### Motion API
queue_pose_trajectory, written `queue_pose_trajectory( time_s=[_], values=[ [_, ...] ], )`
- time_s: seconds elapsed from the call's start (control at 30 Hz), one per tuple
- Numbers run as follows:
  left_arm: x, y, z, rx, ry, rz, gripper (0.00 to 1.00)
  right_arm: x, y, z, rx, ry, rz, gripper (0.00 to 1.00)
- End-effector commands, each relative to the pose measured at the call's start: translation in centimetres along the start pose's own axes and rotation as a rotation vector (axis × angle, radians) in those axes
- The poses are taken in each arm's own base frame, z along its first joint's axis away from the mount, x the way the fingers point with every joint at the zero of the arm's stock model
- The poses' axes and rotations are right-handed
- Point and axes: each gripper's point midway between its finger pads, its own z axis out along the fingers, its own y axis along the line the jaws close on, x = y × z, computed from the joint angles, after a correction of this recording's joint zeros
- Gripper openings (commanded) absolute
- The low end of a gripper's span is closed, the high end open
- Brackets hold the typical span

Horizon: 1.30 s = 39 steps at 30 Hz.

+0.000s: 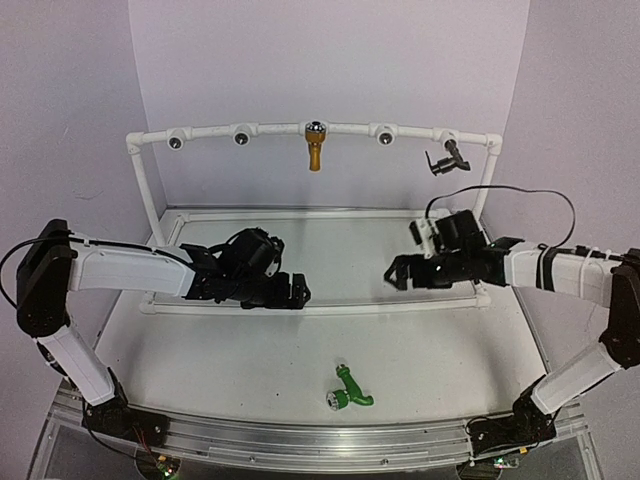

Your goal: Install the water faucets

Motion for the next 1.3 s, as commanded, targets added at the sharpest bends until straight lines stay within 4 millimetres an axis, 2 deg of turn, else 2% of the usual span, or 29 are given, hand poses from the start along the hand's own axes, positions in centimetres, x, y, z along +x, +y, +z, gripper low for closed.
queue_pose_trajectory(
  time_s=[0.0,0.13,0.2,0.3,0.4,0.47,0.57,0.63,0.77,0.93,1.03,1.13,1.27],
  values=[
    [-3.1,0.0,-2.7,-0.031,-0.130,-0.020,1.00,11.5,6.7,0.0,-0.111,0.308,-0.083,0.98],
    [-3.0,0.5,-2.9,-0.034,-0.147,-0.057,1.00,16.2,11.2,-0.7,-0.158,0.395,-0.184,0.94],
    [-2.7,0.5,-2.7,-0.026,-0.143,-0.078,1.00,18.2,13.6,-1.6,-0.192,0.400,-0.323,0.94],
    [-1.9,0.4,-2.3,0.000,-0.125,-0.098,1.00,20.3,15.3,-2.8,-0.188,0.338,-0.560,0.94],
    [-1.2,0.4,-1.6,0.011,-0.099,-0.096,1.00,21.2,15.1,-2.7,-0.122,0.286,-0.709,0.96],
    [-0.9,0.2,-1.3,0.018,-0.084,-0.091,1.00,21.5,14.9,-2.0,-0.073,0.294,-0.760,0.97],
    [-0.7,-0.1,-1.3,0.033,-0.071,-0.091,1.00,21.6,15.5,-0.9,-0.013,0.284,-0.783,0.98],
    [-0.6,-0.1,-1.5,0.036,-0.074,-0.098,1.00,21.7,16.0,0.1,0.012,0.283,-0.735,0.98],
    [-0.6,0.2,-1.9,0.030,-0.083,-0.105,1.00,21.5,15.6,1.6,0.119,0.272,-0.604,0.98],
    [-0.7,-0.2,-1.8,0.042,-0.076,-0.100,1.00,21.9,15.8,1.8,0.137,0.280,-0.463,0.98],
    [-0.7,-0.4,-1.5,0.045,-0.070,-0.091,1.00,22.3,15.0,2.2,0.168,0.278,-0.429,0.97],
    [-0.4,-0.3,-1.3,0.040,-0.060,-0.086,1.00,22.9,13.8,2.4,0.196,0.276,-0.420,0.91],
    [-0.3,-0.2,-1.5,0.042,-0.061,-0.090,1.00,23.8,12.4,2.3,0.174,0.263,-0.426,0.69]
  ],
)
